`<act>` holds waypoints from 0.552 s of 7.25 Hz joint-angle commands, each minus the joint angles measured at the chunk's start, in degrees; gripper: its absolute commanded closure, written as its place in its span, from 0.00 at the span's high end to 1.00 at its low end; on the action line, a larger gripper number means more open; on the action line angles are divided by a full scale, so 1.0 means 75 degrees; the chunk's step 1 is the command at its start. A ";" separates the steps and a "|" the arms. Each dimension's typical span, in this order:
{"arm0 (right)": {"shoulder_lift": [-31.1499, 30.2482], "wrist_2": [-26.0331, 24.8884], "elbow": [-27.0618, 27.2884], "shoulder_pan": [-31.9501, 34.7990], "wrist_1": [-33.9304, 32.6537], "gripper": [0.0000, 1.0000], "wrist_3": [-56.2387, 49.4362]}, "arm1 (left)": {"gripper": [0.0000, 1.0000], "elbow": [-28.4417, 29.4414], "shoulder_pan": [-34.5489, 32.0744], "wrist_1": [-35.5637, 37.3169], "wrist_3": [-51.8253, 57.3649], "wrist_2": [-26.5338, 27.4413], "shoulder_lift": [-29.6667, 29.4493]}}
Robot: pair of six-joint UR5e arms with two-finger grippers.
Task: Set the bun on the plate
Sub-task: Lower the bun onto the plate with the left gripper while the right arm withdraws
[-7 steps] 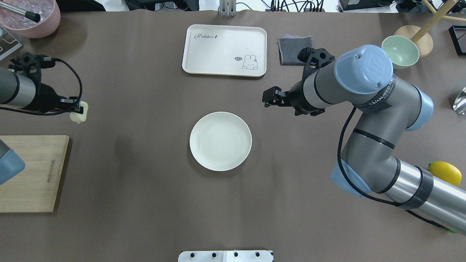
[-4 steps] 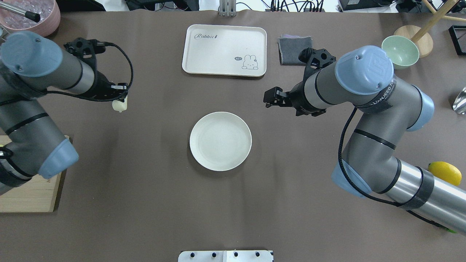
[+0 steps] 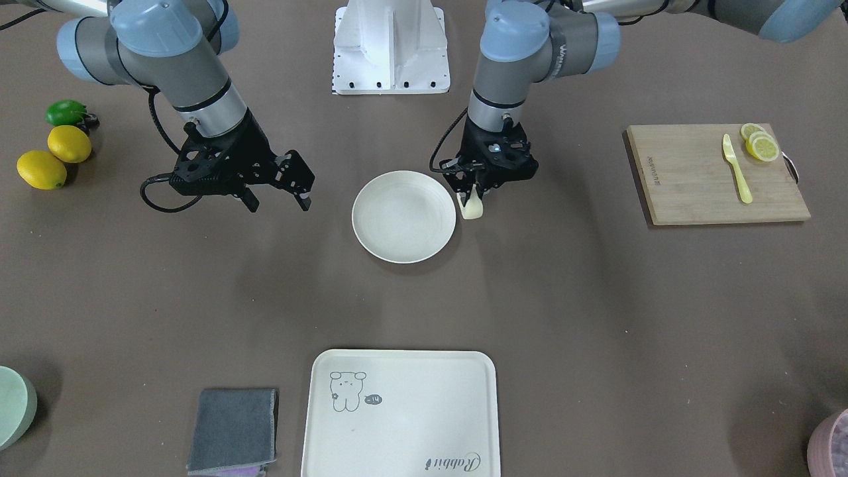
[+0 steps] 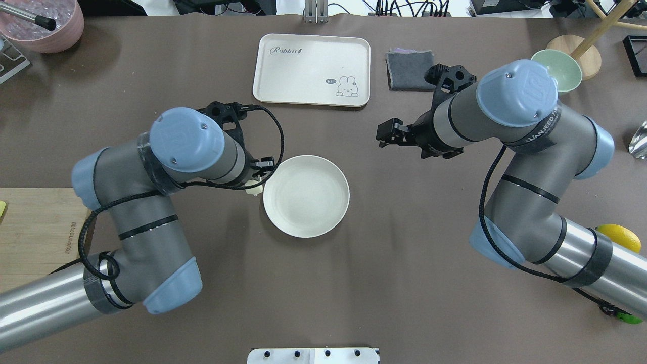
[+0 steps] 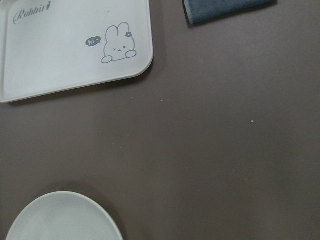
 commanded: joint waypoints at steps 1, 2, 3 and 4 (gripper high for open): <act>-0.0810 0.1053 -0.0003 0.1042 -0.0010 1.00 -0.1668 | 0.28 0.0617 0.0639 0.0007 -0.0647 0.0558 -0.0744; -0.1384 0.1362 -0.0003 0.1570 -0.0010 1.00 -0.2640 | 0.28 0.1062 0.0745 -0.0051 -0.0869 0.0700 -0.1085; -0.1888 0.1643 -0.0003 0.2063 -0.0010 1.00 -0.3462 | 0.28 0.1461 0.0746 -0.0075 -0.0906 0.0702 -0.1378; -0.2439 0.2145 0.0009 0.2706 0.0002 1.00 -0.4224 | 0.28 0.1744 0.0770 -0.0214 -0.0907 0.0771 -0.1439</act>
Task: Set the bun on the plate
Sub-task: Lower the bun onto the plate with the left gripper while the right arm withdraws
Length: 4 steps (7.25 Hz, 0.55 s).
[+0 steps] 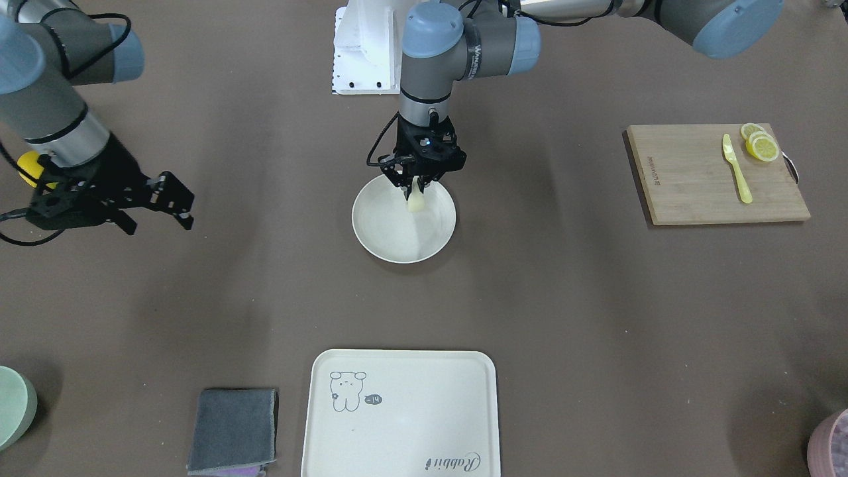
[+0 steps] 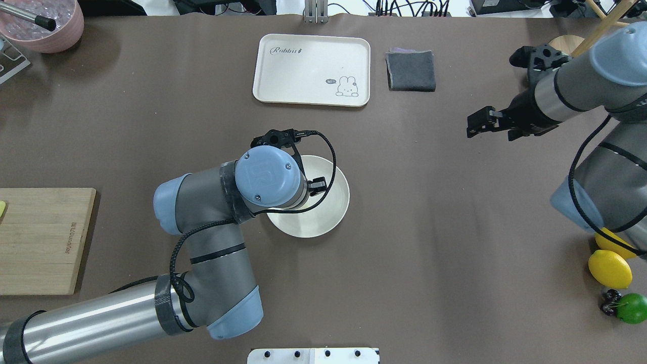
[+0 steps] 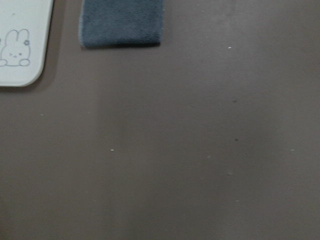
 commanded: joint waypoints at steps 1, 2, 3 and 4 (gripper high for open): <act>-0.1061 0.1084 -0.0002 0.1336 -0.0014 1.00 -0.1866 | 0.43 0.0677 0.0207 -0.0585 -0.0054 0.0375 -0.0207; -0.1424 0.1275 -0.0095 0.1620 -0.0026 1.00 -0.2350 | 0.53 0.0830 0.0220 -0.0670 -0.0042 0.0401 -0.0218; -0.1683 0.1416 -0.0084 0.1878 -0.0015 1.00 -0.2540 | 0.73 0.0844 0.0220 -0.0660 -0.0019 0.0401 -0.0207; -0.1755 0.1580 -0.0038 0.2055 -0.0003 1.00 -0.2554 | 0.77 0.0832 0.0220 -0.0660 -0.0007 0.0401 -0.0195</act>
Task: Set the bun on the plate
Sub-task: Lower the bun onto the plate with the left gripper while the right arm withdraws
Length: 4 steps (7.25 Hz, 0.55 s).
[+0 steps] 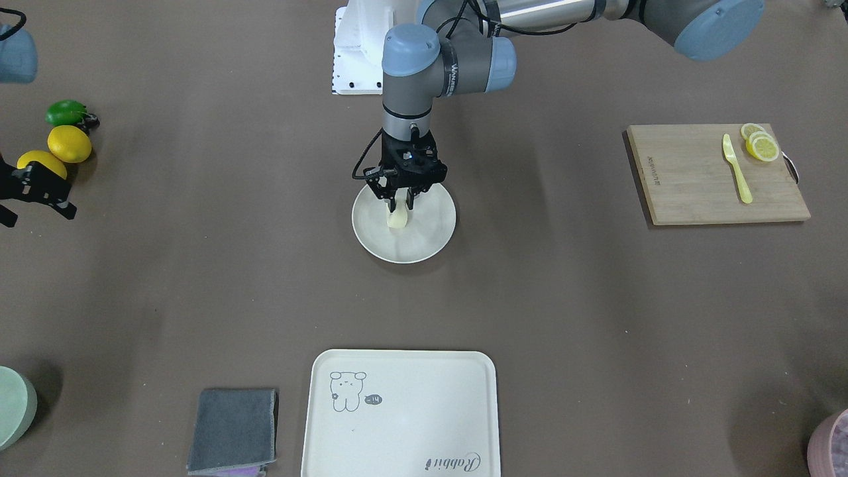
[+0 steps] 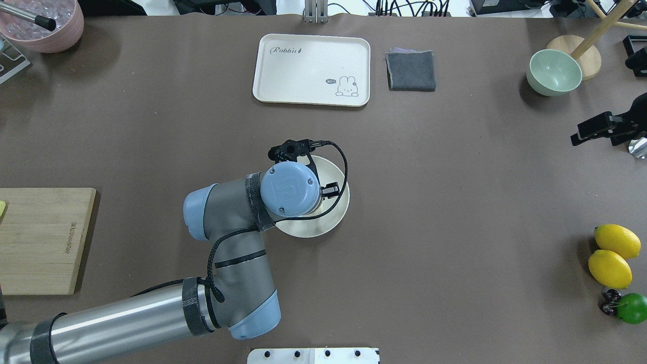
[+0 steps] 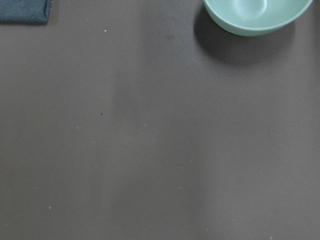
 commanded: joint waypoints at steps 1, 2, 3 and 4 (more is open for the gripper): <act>-0.0219 0.0243 0.0027 0.0335 0.0000 1.00 -0.0177 | 0.80 -0.0004 0.0009 -0.0027 0.0030 0.0005 0.0008; -0.0230 0.0255 0.0004 0.0405 0.0000 1.00 -0.0189 | 0.86 -0.0063 -0.0015 -0.0004 0.0053 -0.0053 -0.0015; -0.0265 0.0243 -0.0031 0.0475 -0.0012 1.00 -0.0189 | 0.96 -0.0411 -0.0096 0.0066 0.0076 -0.0077 0.0008; -0.0416 0.0267 -0.0031 0.0557 0.0034 1.00 -0.0224 | 0.97 -0.0856 -0.0456 0.0414 0.0100 -0.0576 0.0043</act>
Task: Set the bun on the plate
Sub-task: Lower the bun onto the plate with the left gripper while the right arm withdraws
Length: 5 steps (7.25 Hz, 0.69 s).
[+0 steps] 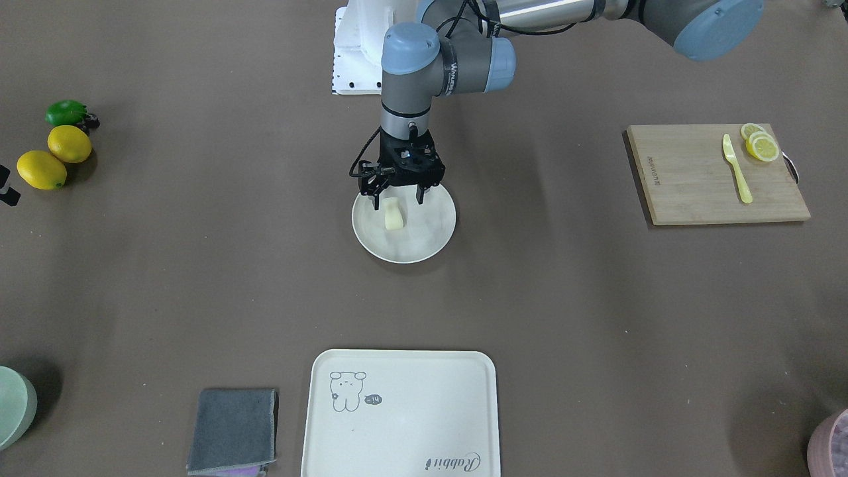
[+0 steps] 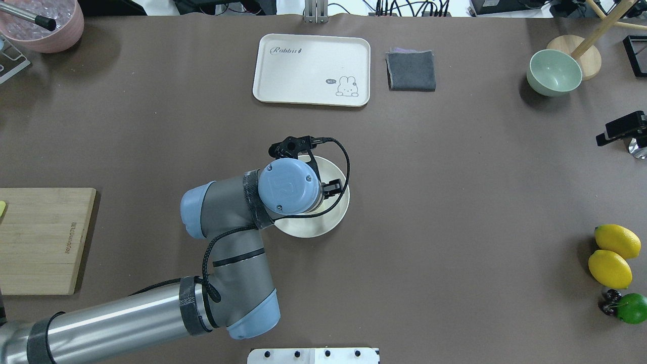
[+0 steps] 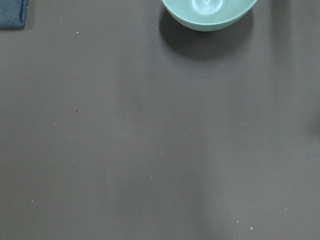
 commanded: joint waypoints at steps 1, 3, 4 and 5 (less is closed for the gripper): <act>-0.0206 0.0263 -0.0038 0.0312 -0.0013 1.00 -0.0390 | 0.97 -0.0961 -0.0824 0.0823 0.1085 -0.0627 0.0160; -0.0638 0.0441 -0.0027 0.0594 -0.0002 1.00 -0.0872 | 0.98 -0.1235 -0.1810 0.0456 0.3305 -0.0630 0.0978; -0.0780 0.0442 -0.0027 0.0688 0.0033 1.00 -0.0886 | 0.98 -0.1213 -0.2173 -0.0266 0.3462 -0.0595 0.1504; -0.0862 0.0442 -0.0038 0.0758 0.0022 1.00 -0.1025 | 0.98 -0.1189 -0.2734 -0.1213 0.3823 -0.0629 0.2055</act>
